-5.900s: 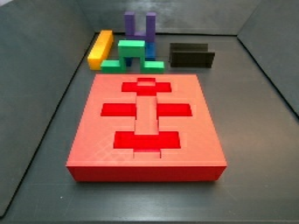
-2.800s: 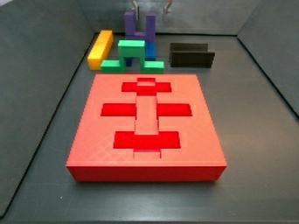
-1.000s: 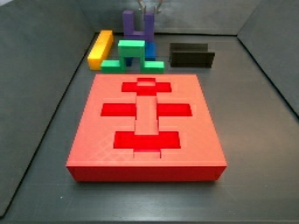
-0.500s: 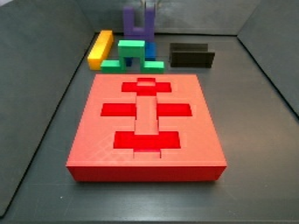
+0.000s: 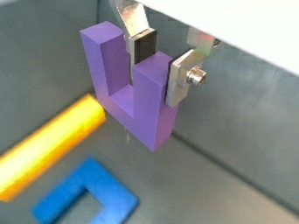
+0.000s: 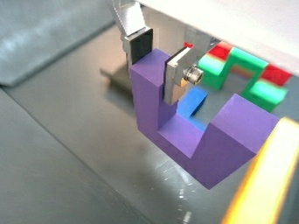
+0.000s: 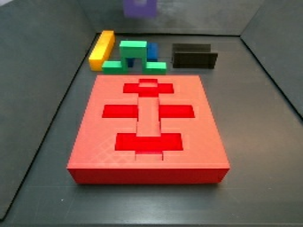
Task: Pick up the purple object. Move up. Move to above the board. Insert the purple object.
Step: Move to above the board.
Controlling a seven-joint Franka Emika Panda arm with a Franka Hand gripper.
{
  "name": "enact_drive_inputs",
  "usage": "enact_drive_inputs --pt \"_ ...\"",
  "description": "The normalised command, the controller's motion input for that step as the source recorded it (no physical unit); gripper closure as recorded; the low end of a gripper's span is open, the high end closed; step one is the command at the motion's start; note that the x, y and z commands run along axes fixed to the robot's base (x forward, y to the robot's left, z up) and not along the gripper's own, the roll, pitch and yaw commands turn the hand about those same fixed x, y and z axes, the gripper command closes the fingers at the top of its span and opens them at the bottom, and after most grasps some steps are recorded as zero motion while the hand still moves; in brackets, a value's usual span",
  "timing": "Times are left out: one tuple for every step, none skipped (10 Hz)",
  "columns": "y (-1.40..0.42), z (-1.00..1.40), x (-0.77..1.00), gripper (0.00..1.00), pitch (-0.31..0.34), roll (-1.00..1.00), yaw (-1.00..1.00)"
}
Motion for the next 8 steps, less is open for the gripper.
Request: enact_drive_inputs --pt "-0.01 1.4 0.0 1.0 0.025 0.01 0.0" --pt "0.01 0.98 0.04 1.0 0.063 -0.01 0.0" --pt "0.02 0.53 0.04 1.0 0.091 0.0 0.0" --pt "0.0 0.29 0.04 1.0 0.073 0.0 0.01" --pt "0.0 0.2 0.02 1.0 0.056 0.0 0.0" --pt "-1.4 0.15 -0.04 1.0 0.266 0.0 0.32" --pt "-1.4 0.14 -0.04 1.0 0.228 0.05 0.29" --pt "-1.4 0.14 -0.05 1.0 0.137 0.07 0.2"
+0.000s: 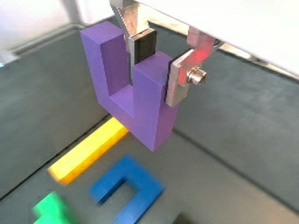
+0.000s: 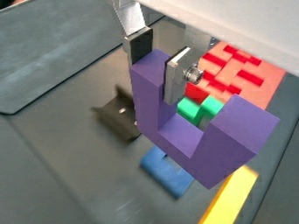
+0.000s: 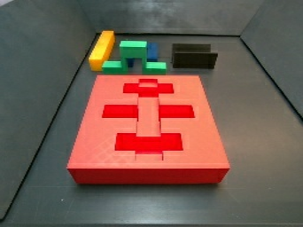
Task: Pick up the purple object. Move up. Move to above the board. Insert the purple object.
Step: Move to above the board.
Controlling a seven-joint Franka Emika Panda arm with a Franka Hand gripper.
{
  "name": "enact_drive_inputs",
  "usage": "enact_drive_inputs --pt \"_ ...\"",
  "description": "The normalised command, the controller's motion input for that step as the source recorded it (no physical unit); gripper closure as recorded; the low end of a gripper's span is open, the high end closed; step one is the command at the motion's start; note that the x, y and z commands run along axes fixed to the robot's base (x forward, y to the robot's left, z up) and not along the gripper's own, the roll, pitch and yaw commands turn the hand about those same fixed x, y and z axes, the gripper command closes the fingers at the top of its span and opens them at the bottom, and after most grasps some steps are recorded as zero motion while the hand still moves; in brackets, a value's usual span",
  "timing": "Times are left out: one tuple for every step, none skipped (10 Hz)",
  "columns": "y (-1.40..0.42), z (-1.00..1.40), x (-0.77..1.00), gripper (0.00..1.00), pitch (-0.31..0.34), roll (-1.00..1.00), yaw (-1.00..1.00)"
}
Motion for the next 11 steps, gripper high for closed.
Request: enact_drive_inputs --pt "-1.4 0.14 -0.05 1.0 0.063 0.02 0.11" --pt "-1.4 0.14 -0.05 1.0 0.032 0.01 0.07" --pt "-1.4 0.14 -0.05 1.0 0.024 0.01 0.04" --pt "-1.4 0.15 -0.05 1.0 0.018 0.0 0.02" --pt "-1.4 0.15 -0.05 1.0 0.017 -0.01 0.01" --pt "-1.4 0.16 -0.05 1.0 0.019 0.0 0.01" --pt "-1.4 0.17 -0.04 1.0 0.04 0.01 0.01" --pt "-1.4 0.18 -0.03 1.0 0.063 0.0 0.01" --pt "-1.4 0.19 0.01 1.0 0.091 0.0 0.01" --pt "-0.74 0.1 0.05 1.0 0.129 0.01 0.01" --pt "-0.39 0.07 0.07 1.0 0.144 0.01 0.01"
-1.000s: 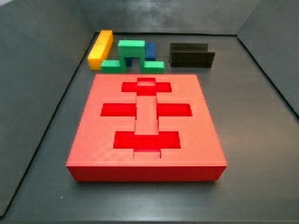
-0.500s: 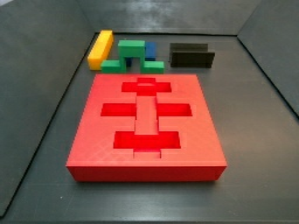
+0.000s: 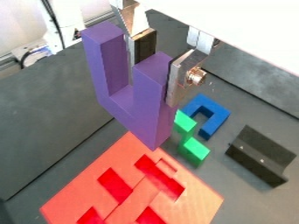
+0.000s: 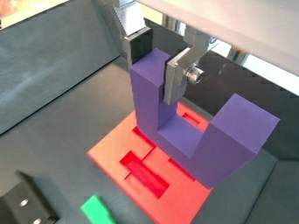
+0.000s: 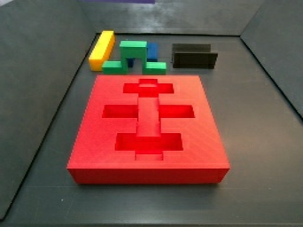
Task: Pick up the purple object. Move up. Move to above the board. Insert the purple object.
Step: Move to above the board, then insert the purple object.
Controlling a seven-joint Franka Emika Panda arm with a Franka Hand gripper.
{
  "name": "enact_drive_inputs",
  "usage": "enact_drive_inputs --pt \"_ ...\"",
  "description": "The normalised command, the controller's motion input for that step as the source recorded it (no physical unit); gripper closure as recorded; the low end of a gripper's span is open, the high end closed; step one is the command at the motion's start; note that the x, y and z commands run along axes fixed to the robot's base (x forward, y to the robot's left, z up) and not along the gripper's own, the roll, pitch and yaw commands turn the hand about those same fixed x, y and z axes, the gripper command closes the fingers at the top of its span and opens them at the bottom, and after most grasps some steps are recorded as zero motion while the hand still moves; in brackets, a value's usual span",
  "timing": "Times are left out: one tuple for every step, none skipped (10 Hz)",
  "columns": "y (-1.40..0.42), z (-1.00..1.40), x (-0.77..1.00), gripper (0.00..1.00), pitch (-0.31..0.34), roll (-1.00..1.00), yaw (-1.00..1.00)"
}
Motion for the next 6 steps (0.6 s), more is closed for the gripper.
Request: enact_drive_inputs --pt "-0.22 0.05 0.06 1.0 0.136 0.01 0.01" --pt "-0.07 -0.11 0.05 1.0 -0.034 0.0 0.0" --pt "-0.39 -0.25 0.33 1.0 -0.067 0.0 0.0" --pt "-0.72 -0.43 0.55 1.0 -0.006 0.12 0.0" --pt "-0.73 -0.59 0.48 1.0 -0.034 0.14 0.0" --pt "-0.72 -0.63 0.55 1.0 -0.083 0.07 0.0"
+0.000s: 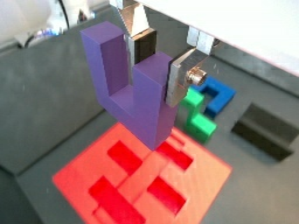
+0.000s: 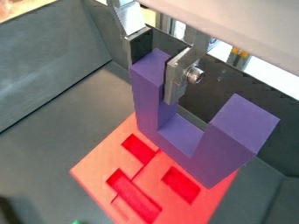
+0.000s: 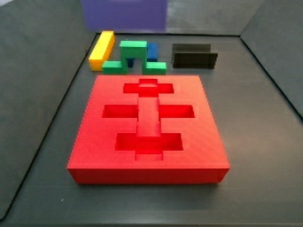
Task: Pick up the purple object. Move up. Move to above the board. Insert the purple object.
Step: Insert the purple object.
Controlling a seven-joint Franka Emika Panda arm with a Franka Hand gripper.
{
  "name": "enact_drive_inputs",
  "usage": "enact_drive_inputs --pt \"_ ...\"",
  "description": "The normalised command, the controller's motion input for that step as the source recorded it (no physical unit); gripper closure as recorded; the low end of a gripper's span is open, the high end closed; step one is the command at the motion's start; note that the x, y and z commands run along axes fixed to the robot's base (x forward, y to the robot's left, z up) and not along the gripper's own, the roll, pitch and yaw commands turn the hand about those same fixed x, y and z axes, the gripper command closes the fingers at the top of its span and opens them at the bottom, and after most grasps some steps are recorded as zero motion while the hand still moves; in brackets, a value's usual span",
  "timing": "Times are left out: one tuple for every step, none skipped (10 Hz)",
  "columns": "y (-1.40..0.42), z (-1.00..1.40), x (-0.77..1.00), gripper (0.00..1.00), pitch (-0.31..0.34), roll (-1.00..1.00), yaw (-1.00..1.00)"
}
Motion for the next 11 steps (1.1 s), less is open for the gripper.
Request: enact_drive_inputs --pt "-0.75 -0.65 0.59 1.0 -0.074 0.09 0.0" --pt "-0.72 -0.6 0.5 1.0 -0.06 0.14 0.0" --pt "-0.64 -0.55 0.49 1.0 -0.04 0.13 0.01" --pt "-0.62 -0.53 0.5 1.0 -0.039 0.12 0.01" --pt "-0.59 -0.51 0.51 1.0 -0.036 0.11 0.05" --pt "-0.56 -0.55 0.35 1.0 -0.021 0.19 0.02" --pt "-0.47 -0.57 0.24 1.0 -0.011 0.25 0.01" --pt "-0.45 -0.61 0.05 1.0 -0.004 0.36 0.1" --pt "-0.42 -0.55 0.0 1.0 0.0 0.4 0.18" --pt "-0.12 -0.4 0.0 1.0 0.0 0.15 0.09" --pt "0.0 -0.23 0.0 1.0 0.0 0.01 0.0"
